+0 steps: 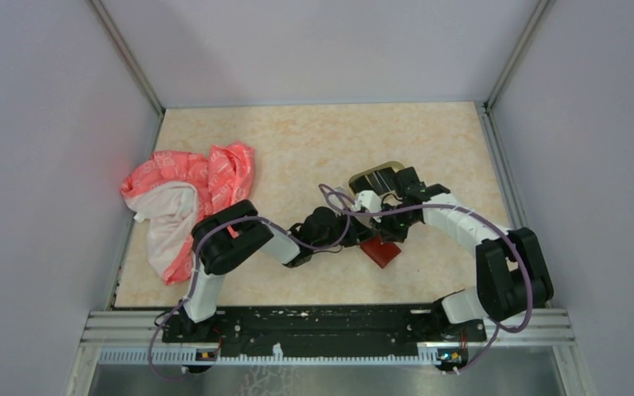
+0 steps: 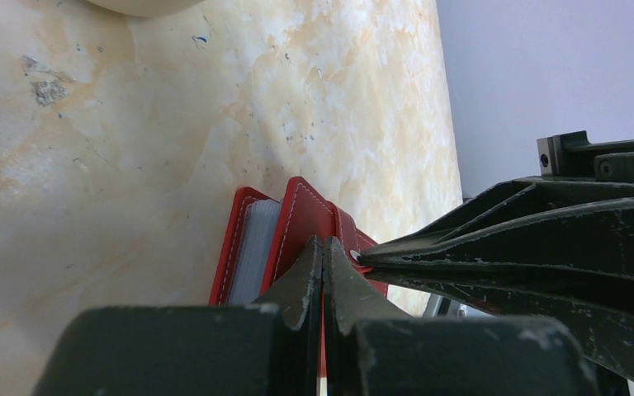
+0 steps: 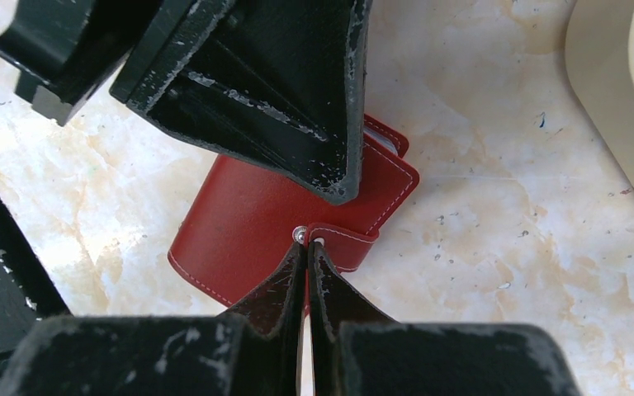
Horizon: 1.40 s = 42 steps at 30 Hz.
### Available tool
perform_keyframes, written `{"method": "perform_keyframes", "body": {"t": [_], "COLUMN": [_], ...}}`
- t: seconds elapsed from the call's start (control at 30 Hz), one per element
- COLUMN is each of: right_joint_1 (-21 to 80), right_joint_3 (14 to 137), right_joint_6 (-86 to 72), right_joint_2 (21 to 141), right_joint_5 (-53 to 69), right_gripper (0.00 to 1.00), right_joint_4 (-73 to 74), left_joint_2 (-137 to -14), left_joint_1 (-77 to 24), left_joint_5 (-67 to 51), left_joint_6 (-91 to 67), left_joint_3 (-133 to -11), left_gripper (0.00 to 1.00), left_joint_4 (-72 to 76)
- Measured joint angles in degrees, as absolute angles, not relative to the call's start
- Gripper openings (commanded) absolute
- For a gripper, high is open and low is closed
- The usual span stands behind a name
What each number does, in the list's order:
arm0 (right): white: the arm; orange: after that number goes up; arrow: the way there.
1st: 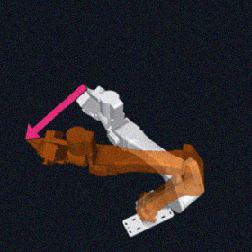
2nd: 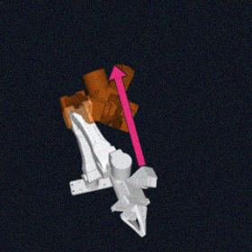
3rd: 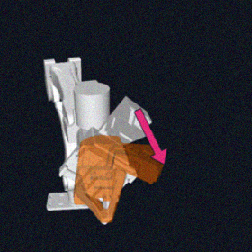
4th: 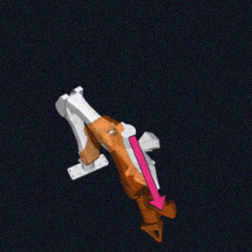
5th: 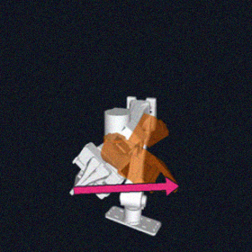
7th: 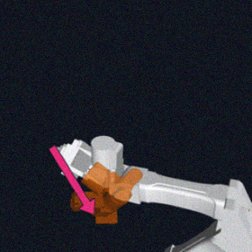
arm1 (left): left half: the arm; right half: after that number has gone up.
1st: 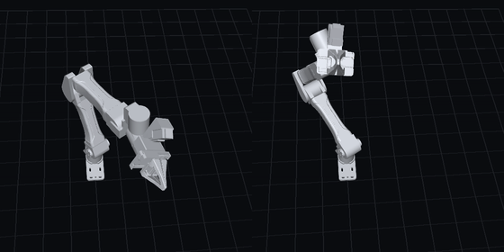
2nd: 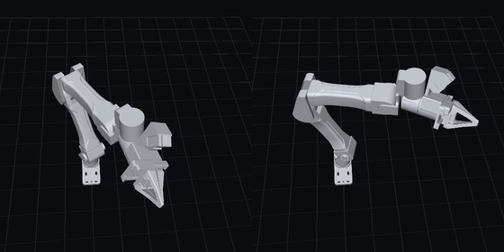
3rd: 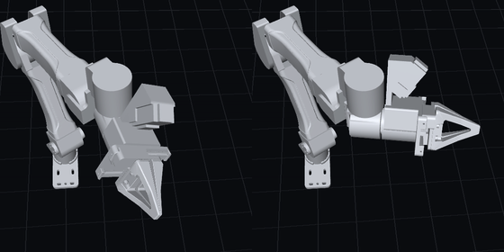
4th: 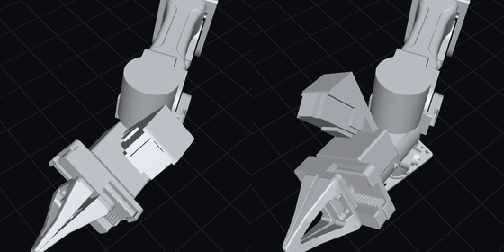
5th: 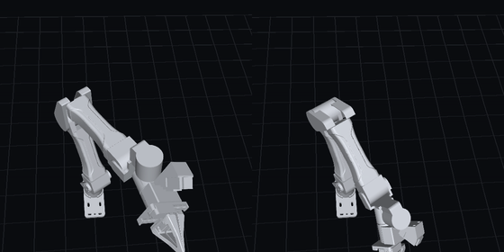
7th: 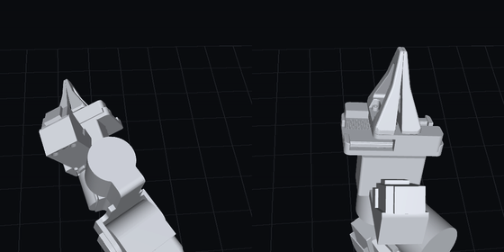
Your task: Put the credit cards into the card holder
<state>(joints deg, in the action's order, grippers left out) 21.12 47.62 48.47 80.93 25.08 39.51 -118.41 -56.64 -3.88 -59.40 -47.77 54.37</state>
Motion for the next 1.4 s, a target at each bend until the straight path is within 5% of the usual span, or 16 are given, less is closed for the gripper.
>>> {"method": "perform_keyframes", "body": {"t": [1.4], "right_joint_1": [24.4], "right_joint_3": [47.7], "right_joint_6": [49.3], "right_joint_2": [81.2], "right_joint_5": [24.5], "right_gripper": [0.00], "right_joint_4": [41.1], "left_joint_2": [-118.4], "left_joint_1": [-57.2], "left_joint_5": [-3.9], "left_joint_6": [-59.3], "left_joint_3": [-47.5], "left_gripper": [0.00], "left_joint_4": [54.8]}}
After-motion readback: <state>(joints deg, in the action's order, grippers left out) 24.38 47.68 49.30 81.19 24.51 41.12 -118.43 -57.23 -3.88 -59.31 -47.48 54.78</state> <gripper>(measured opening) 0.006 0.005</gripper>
